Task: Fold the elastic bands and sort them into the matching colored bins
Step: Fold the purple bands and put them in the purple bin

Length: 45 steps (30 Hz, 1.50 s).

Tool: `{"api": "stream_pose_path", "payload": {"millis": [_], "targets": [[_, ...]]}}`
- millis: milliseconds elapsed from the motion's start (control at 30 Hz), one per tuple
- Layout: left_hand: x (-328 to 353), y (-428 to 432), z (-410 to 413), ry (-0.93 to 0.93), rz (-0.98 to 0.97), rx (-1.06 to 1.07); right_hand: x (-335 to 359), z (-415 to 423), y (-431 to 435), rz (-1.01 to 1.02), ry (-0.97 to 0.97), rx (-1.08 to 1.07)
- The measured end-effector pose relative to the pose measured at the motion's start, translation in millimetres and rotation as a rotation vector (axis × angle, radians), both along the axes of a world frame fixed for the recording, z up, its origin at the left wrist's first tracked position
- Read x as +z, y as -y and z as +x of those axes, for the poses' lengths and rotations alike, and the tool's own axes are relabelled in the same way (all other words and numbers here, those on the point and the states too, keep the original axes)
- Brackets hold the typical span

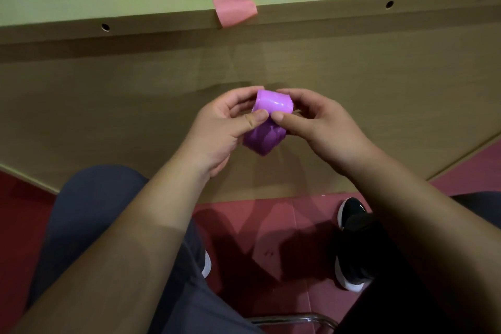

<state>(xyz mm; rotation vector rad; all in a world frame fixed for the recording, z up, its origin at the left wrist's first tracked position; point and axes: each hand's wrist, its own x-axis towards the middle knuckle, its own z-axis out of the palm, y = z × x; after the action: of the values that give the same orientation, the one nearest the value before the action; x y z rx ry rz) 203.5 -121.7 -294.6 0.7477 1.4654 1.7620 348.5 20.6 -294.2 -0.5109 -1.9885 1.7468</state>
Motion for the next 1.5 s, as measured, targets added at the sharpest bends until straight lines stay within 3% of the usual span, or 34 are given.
{"api": "stream_pose_path", "payload": {"millis": [300,533,867,1067,1133,1300,1500], "targets": [[-17,-3,5,-0.301,-0.108,0.200,5,-3,-5,-0.264,-0.096,-0.086],[-12,-8,10,-0.198,-0.143,0.198,5,-3,-1,-0.396,-0.102,-0.086],[-12,-5,10,-0.198,-0.083,0.200,6,-1,1,-0.343,-0.125,-0.086],[-11,-6,12,-0.174,-0.057,0.187,8,1,-1,-0.291,-0.033,-0.048],[-14,-6,12,-0.215,-0.085,0.211,7,1,-2,-0.274,0.013,-0.046],[-14,-5,10,-0.382,-0.127,0.331,10,6,-6,0.086,0.160,-0.028],[-13,-3,16,-0.682,-0.157,0.360,11,1,-3,-0.273,0.072,0.001]]}}
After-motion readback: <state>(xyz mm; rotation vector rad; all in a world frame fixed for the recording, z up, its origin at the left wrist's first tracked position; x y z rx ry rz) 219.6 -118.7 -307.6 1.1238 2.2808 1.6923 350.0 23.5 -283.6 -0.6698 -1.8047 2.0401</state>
